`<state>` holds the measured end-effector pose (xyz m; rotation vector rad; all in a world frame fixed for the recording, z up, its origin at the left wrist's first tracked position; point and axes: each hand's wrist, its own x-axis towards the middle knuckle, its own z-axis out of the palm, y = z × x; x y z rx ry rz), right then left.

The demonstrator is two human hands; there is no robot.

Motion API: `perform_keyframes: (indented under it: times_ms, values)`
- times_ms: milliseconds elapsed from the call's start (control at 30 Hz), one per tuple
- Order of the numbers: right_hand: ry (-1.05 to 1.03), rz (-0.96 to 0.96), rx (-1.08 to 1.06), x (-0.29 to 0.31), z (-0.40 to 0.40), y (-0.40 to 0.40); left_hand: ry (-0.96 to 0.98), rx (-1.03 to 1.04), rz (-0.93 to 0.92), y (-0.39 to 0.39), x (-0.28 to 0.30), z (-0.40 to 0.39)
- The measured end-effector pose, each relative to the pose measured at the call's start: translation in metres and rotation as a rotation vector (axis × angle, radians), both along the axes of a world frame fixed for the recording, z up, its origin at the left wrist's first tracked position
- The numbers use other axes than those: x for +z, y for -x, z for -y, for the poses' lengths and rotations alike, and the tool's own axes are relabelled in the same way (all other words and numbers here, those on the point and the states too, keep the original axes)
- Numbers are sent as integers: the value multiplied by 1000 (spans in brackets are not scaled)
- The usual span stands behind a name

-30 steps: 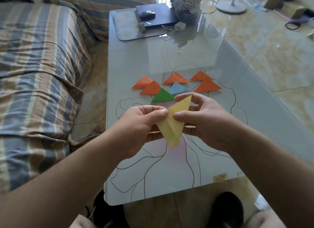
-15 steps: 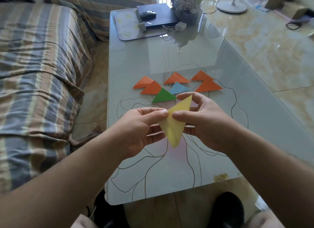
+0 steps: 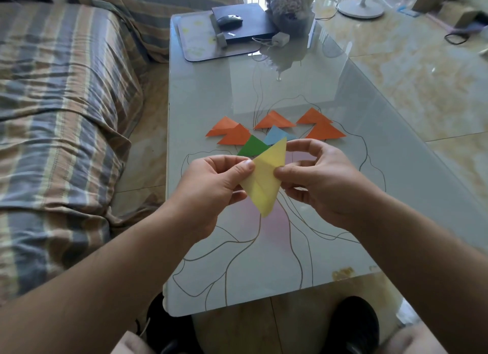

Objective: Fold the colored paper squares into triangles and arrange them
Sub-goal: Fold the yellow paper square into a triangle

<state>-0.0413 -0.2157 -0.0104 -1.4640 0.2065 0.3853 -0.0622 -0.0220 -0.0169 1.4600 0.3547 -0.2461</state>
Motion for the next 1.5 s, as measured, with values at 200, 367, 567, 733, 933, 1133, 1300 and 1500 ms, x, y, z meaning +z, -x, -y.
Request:
perform_keyframes:
  times_ms: [200,367,567,733,933,1133,1300,1500]
  values:
    - [-69,-34,13,0,-3,1,76,16,53,2,-1,4]
    - [-127,-65,113,-2,-6,5,107,4,58,4,-3,6]
    - [10,20,124,-2,0,2,81,40,129,5,-1,6]
    - [31,62,119,-5,1,0,43,36,155,6,-1,6]
    - [43,48,227,-7,-1,6,59,61,167,3,-1,3]
    - [261,180,261,-9,-5,7,89,94,168,2,-3,3]
    - [356,231,269,-12,-9,9,142,128,119,0,-3,3]
    - [241,165,343,-6,-6,11,142,142,108,0,-3,3]
